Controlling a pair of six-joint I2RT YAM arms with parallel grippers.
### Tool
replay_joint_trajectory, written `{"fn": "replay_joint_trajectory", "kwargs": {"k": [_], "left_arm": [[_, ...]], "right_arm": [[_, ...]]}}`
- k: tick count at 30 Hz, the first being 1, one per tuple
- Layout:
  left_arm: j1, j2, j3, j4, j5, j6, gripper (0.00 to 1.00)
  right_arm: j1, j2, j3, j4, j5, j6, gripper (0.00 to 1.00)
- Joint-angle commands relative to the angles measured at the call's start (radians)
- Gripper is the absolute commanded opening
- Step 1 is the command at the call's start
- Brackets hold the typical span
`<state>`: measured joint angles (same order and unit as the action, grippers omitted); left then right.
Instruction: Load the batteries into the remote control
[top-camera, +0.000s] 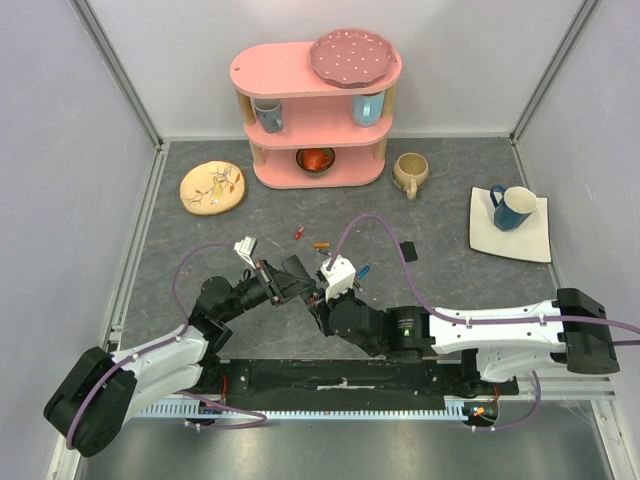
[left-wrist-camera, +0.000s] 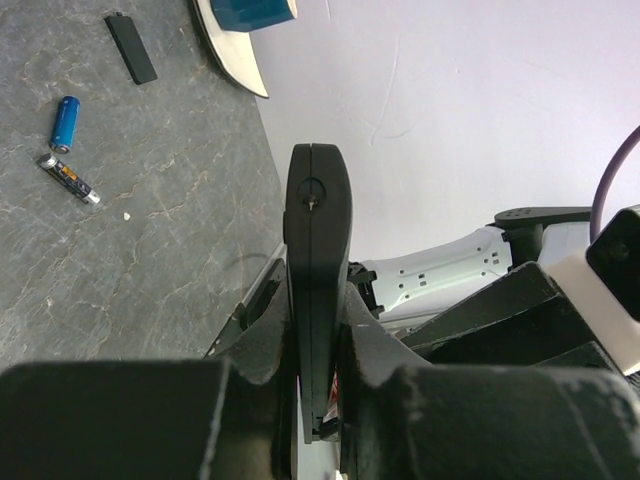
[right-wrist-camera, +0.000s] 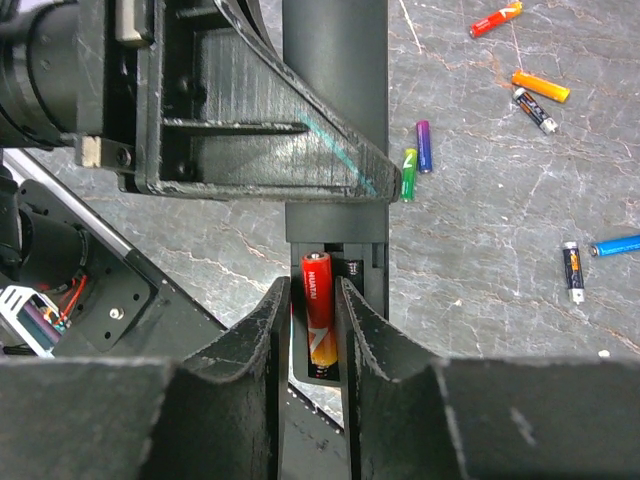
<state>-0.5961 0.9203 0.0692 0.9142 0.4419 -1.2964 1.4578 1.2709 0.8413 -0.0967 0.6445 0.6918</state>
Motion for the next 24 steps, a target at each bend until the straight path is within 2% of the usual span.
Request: {"fn": "replay_joint_trajectory", "kwargs": {"k": [1, 8, 24], "left_arm": [[-0.002, -0.026, 0.060, 0.143, -0.017, -0.023, 0.02], [-0.002, -0.021, 0.053, 0.134, -0.014, -0.018, 0.02], [-0.002, -0.009, 0.049, 0.115, -0.012, 0.002, 0.02]], "right_arm": [[0.009, 0.001, 0.016, -0.097, 0.024, 0.020, 0.30], [0.007, -0.011, 0.041, -0.118, 0.046, 0.020, 0.46], [0.006, -0.087, 0.084, -0.178, 0.061, 0.023, 0.60]]}}
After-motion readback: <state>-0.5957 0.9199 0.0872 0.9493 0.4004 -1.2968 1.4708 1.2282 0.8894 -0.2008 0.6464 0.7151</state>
